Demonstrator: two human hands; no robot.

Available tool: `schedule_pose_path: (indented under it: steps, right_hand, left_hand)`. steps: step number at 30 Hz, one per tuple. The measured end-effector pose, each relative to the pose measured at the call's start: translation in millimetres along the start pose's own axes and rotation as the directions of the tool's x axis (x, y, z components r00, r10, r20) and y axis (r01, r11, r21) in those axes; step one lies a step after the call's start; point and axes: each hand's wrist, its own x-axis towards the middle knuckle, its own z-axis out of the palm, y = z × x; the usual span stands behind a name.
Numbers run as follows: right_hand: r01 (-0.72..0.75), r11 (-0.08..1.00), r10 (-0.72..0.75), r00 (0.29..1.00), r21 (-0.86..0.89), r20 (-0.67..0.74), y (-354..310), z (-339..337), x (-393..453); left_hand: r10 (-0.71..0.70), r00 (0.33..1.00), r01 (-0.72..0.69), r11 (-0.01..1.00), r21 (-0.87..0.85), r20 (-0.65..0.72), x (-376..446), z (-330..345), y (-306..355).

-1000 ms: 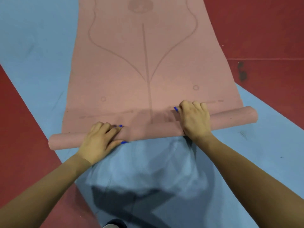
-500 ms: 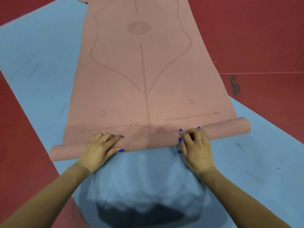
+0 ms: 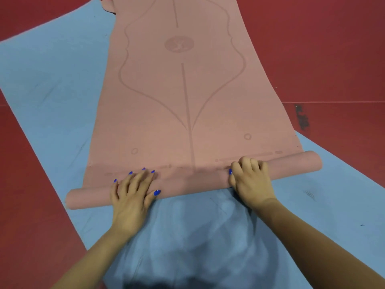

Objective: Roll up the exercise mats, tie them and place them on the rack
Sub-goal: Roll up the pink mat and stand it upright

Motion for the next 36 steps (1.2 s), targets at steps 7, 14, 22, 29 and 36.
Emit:
schedule_pose_path:
  steps: [7, 14, 22, 29, 36]
  right_hand:
    - [-0.021, 0.999, 0.023, 0.998, -0.036, 0.051, -1, 1, 18]
    - [-0.181, 0.980, 0.188, 0.978, -0.080, 0.092, -8, 2, 28]
    - [-0.252, 0.966, 0.238, 0.956, 0.065, 0.172, -19, -2, 31]
    - [0.048, 0.984, -0.106, 0.933, 0.172, 0.345, -13, -12, -4]
    - [0.032, 0.999, -0.047, 0.788, 0.036, 0.614, -16, -7, 48]
  left_hand:
    - [-0.255, 0.955, 0.267, 0.961, -0.064, 0.151, 11, -2, 24]
    - [-0.279, 0.890, 0.273, 0.960, 0.067, 0.360, 44, -11, 20]
    - [-0.315, 0.836, 0.289, 0.949, 0.127, 0.450, 74, -25, 25]
    - [-0.411, 0.727, 0.349, 0.911, 0.220, 0.550, 92, -29, 26]
    - [-0.370, 0.855, 0.400, 0.917, -0.007, 0.363, 99, -19, 64]
